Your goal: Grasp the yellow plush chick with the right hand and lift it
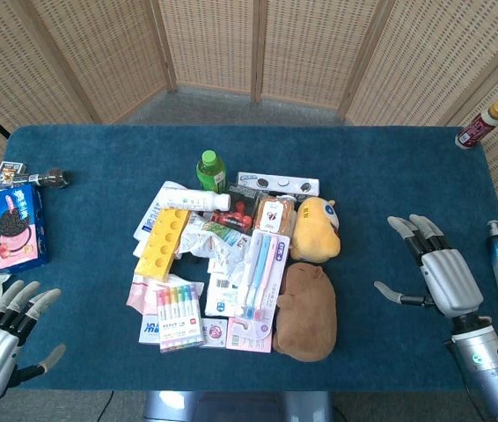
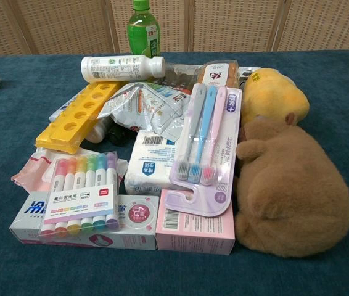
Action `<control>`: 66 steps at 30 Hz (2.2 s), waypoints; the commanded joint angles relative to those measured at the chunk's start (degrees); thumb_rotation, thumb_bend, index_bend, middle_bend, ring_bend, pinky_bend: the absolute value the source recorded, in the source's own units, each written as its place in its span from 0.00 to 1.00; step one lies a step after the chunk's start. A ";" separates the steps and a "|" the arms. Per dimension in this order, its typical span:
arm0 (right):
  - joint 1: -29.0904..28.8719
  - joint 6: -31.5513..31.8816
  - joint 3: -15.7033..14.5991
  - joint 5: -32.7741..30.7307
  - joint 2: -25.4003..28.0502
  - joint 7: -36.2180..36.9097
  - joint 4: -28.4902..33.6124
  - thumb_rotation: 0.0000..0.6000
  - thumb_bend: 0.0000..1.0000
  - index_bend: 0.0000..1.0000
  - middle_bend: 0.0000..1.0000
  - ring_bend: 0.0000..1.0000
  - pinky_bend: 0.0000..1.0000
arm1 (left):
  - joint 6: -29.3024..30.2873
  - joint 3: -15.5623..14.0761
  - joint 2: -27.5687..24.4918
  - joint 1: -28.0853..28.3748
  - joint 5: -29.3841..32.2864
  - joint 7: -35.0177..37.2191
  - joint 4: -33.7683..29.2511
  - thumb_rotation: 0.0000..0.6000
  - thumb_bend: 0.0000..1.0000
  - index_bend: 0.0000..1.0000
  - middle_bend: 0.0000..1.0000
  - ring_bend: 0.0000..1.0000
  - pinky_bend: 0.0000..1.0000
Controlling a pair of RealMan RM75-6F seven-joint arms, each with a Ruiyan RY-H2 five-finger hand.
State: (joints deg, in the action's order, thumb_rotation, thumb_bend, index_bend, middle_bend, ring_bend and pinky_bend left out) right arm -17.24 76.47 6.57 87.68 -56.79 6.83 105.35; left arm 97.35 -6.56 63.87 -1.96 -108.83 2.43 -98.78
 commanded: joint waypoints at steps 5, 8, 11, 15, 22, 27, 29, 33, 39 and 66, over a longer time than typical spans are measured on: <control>-0.56 -1.85 -0.08 -1.17 -0.29 1.51 -0.44 0.54 0.25 0.00 0.04 0.00 0.00 | -1.28 -0.16 0.52 0.49 0.45 0.02 0.10 1.00 0.31 0.12 0.24 0.12 0.00; -0.97 -2.46 0.05 -1.22 -0.35 2.02 -0.55 0.55 0.25 0.00 0.04 0.00 0.00 | -0.90 -0.13 0.39 0.46 0.19 -0.17 -0.03 1.00 0.31 0.12 0.24 0.12 0.00; -1.83 -3.38 0.55 -1.45 -0.48 2.32 -0.23 0.56 0.25 0.00 0.04 0.00 0.00 | -0.66 -0.01 0.08 0.51 0.00 -0.54 -0.44 1.00 0.31 0.12 0.24 0.12 0.00; -4.14 -6.43 1.78 -2.88 -0.51 1.98 0.49 0.55 0.25 0.00 0.02 0.00 0.00 | -0.97 -0.06 0.01 0.75 -0.31 -0.93 -0.90 1.00 0.31 0.12 0.24 0.12 0.00; -11.93 -19.07 4.61 -11.51 -0.66 -1.68 1.30 0.56 0.19 0.00 0.00 0.00 0.00 | -0.92 -0.18 0.14 0.75 -0.33 -0.97 -0.82 1.00 0.31 0.12 0.24 0.12 0.00; -17.05 -25.18 6.21 -18.70 -3.61 -6.22 -1.06 0.55 0.18 0.00 0.00 0.00 0.00 | -0.27 -0.21 0.05 0.50 -0.39 -0.78 -0.63 1.00 0.31 0.12 0.24 0.12 0.00; -19.10 -27.14 6.80 -21.50 -5.13 -7.73 -2.80 0.56 0.18 0.00 0.00 0.00 0.00 | -0.10 -0.26 -0.01 0.41 -0.45 -0.82 -0.60 1.00 0.31 0.12 0.24 0.12 0.00; -22.69 -30.22 7.14 -26.67 -7.86 -11.34 -6.41 0.56 0.17 0.00 0.00 0.00 0.00 | 0.49 -0.35 -0.02 0.08 -0.57 -0.84 -0.50 1.00 0.31 0.12 0.24 0.12 0.00; -27.08 -32.68 6.60 -33.59 -11.79 -16.62 -10.49 0.55 0.18 0.00 0.00 0.00 0.00 | 1.24 -0.40 0.06 -0.35 -0.41 -0.37 0.08 1.00 0.31 0.12 0.24 0.12 0.00; -33.36 -31.90 3.61 -45.01 -24.55 -22.95 -27.55 1.00 0.22 0.54 0.85 0.98 0.91 | 5.83 -0.41 -0.05 -2.92 -0.77 0.94 2.10 1.00 0.31 0.12 0.24 0.12 0.00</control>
State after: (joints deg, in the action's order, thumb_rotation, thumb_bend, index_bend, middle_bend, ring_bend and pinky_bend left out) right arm -51.07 44.16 9.77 41.93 -80.98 -17.10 78.26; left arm 103.18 -6.98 63.81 -4.88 -109.61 3.38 -96.69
